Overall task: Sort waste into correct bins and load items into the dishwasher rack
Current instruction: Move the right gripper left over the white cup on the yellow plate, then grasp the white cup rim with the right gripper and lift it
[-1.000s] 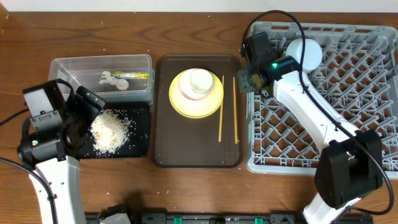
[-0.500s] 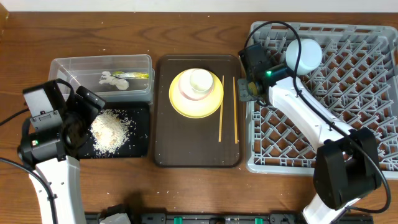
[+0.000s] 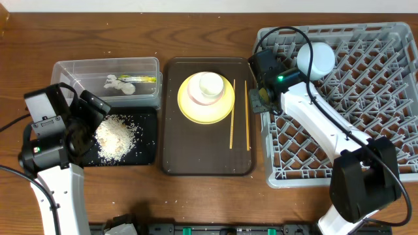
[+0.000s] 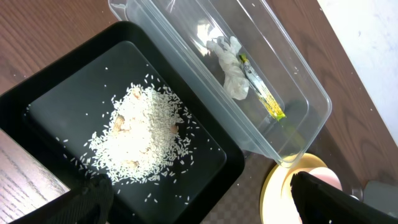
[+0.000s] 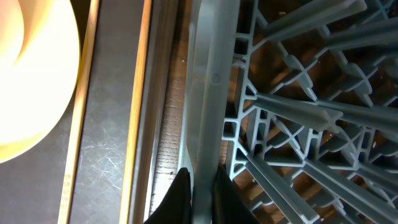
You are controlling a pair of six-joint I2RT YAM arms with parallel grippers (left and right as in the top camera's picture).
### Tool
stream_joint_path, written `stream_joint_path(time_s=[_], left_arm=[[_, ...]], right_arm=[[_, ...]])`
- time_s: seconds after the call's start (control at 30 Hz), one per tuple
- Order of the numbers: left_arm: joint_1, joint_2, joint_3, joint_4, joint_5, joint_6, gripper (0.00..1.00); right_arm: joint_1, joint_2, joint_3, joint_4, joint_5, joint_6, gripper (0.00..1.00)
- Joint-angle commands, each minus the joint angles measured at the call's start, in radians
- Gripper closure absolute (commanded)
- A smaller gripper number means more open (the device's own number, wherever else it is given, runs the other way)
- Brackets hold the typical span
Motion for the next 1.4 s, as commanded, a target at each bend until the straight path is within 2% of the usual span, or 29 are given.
stream_joint_path(time_s=[0.0,0.2,0.43,0.67,0.8,1.0,1.17,1.37], left_arm=[[0.005,0.002,0.015,0.000,-0.002,-0.008,0.06],[0.005,0.002,0.015,0.000,-0.002,-0.008,0.06],[0.005,0.002,0.015,0.000,-0.002,-0.008,0.06],[0.005,0.002,0.015,0.000,-0.002,-0.008,0.06],[0.005,0.002,0.015,0.000,-0.002,-0.008,0.06],[0.005,0.002,0.015,0.000,-0.002,-0.008,0.06],[0.005,0.002,0.015,0.000,-0.002,-0.008,0.06],[0.005,0.002,0.015,0.000,-0.002,-0.008,0.06]], right_arm=[[0.028,0.007,-0.008,0.004,-0.134,-0.079,0.94],[0.028,0.007,-0.008,0.029,-0.173,-0.072,0.92],[0.023,-0.001,0.001,0.031,-0.166,-0.073,0.75],[0.018,-0.067,0.059,0.030,-0.171,-0.108,0.68],[0.026,-0.116,0.078,0.056,-0.240,-0.150,0.61],[0.077,-0.121,0.077,0.100,-0.379,-0.258,0.57],[0.128,-0.100,0.077,0.106,-0.379,-0.327,0.53],[0.177,-0.045,0.077,0.153,-0.358,-0.372,0.53]])
